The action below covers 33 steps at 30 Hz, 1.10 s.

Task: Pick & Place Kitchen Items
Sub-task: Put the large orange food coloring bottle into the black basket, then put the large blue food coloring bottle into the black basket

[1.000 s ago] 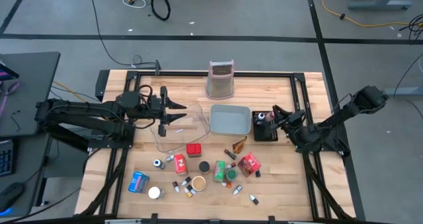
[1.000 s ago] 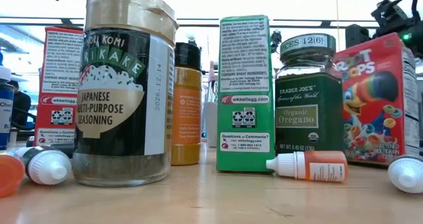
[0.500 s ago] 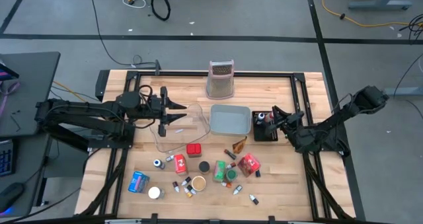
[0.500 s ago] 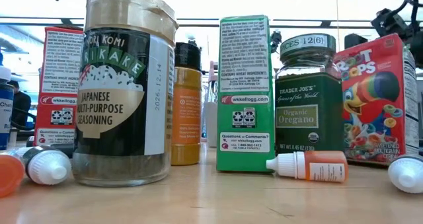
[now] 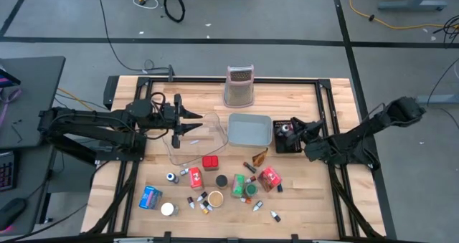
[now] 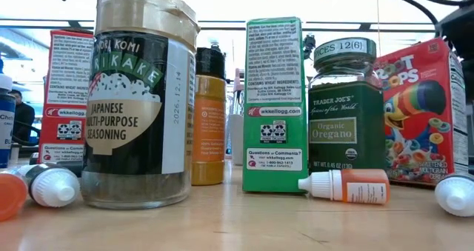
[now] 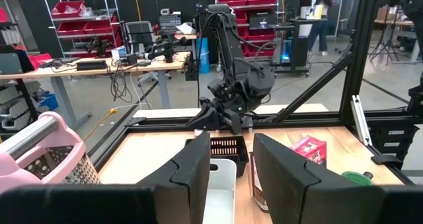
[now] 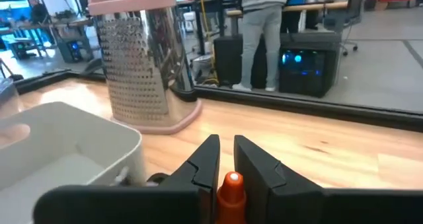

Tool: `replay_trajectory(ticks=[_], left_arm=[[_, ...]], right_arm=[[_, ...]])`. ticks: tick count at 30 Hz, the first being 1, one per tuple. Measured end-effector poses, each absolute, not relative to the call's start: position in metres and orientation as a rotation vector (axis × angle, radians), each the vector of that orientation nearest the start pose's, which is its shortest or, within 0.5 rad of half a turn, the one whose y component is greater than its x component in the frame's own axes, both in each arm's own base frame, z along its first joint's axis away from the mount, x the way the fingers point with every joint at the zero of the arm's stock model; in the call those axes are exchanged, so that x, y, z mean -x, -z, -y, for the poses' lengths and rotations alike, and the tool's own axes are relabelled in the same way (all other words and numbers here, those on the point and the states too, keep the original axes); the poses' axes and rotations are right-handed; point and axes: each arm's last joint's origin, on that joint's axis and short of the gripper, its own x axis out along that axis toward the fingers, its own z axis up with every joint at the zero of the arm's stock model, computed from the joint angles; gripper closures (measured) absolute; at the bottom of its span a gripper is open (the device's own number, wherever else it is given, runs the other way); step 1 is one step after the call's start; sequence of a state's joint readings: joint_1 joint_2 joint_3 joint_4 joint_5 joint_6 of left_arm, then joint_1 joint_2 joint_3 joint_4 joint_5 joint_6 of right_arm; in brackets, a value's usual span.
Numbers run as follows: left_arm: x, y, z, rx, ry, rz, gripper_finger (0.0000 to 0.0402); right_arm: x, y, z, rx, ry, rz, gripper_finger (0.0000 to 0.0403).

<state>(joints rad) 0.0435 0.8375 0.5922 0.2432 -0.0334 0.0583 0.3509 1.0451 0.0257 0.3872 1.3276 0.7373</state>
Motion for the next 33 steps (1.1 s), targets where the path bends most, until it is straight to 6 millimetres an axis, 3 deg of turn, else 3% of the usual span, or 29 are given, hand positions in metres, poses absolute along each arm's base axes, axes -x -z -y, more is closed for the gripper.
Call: replay_trajectory(ticks=[13,20,27,33], left_arm=[[-0.192,-0.298,-0.009,-0.064,-0.077,-0.005,0.0276],[-0.192,-0.298,-0.009,-0.064,-0.077,-0.004,0.0276],[-0.192,-0.298,-0.009,-0.064,-0.077,-0.005,0.0276],[-0.192,-0.298,-0.009,-0.064,-0.077,-0.005,0.0276]], right_arm=[[-0.13,-0.11,-0.015,-0.127,1.023,-0.122,0.0325],[-0.134,-0.115,-0.016,-0.054,0.99,-0.143,0.0285],[-0.142,-0.14,-0.019,0.089,0.966,-0.103,0.0227],[-0.14,-0.177,-0.018,0.12,0.958,0.045,0.0195]])
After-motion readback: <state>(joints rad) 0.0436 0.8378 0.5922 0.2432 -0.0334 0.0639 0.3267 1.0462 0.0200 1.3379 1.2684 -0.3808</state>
